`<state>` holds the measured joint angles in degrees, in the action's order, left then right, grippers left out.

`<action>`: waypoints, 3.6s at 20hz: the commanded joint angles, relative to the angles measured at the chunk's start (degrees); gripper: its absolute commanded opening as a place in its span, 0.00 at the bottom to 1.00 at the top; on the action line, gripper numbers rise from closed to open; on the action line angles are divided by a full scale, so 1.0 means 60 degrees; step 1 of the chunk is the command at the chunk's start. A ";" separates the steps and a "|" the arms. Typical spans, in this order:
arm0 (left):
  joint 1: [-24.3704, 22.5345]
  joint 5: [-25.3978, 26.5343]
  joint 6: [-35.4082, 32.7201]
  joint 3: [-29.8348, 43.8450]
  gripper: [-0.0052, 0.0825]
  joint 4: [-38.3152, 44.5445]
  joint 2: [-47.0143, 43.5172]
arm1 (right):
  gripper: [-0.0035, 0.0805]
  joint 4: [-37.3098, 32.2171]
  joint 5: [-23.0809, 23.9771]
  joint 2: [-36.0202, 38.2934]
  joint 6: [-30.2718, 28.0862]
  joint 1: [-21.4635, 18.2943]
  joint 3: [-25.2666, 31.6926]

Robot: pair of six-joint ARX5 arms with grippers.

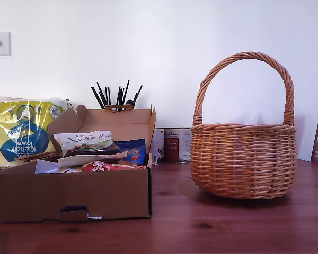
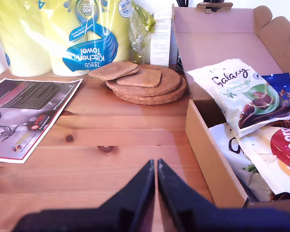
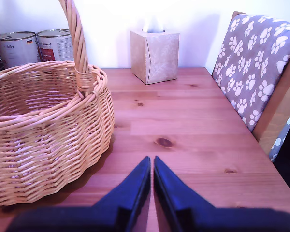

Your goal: Move the bags of Easter eggs from the cardboard box on the left into the woven basket on the right side.

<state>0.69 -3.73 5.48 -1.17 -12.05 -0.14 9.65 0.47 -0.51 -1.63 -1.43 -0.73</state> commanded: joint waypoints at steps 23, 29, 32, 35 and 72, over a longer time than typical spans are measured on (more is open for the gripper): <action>0.0160 -0.3963 0.0495 -0.2353 0.03 -0.0058 0.1679 | 0.03 0.2932 -0.3858 -0.1107 0.2342 0.1366 -0.4579; 0.0772 -0.4914 -0.0885 -0.3967 0.03 -0.0408 0.4856 | 0.03 0.2922 -0.5235 -0.1767 0.3093 0.2503 -0.4601; 0.1188 -0.4776 -0.2280 -0.5344 0.03 -0.0943 0.6907 | 0.03 0.3111 -0.5227 -0.2171 0.2692 0.2940 -0.4601; 0.1563 -0.4510 -0.3570 -0.6674 0.22 -0.1264 0.9049 | 0.03 0.3228 -0.5125 -0.2688 0.2029 0.3122 -0.4612; 0.3162 -0.1078 -0.6998 -1.0222 0.18 0.0809 1.7245 | 0.03 0.1286 -0.4983 -0.4452 0.1450 0.3111 -0.4630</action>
<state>19.75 -10.39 -36.23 -62.26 -7.42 101.43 17.96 -29.43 -27.22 7.38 17.08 -28.18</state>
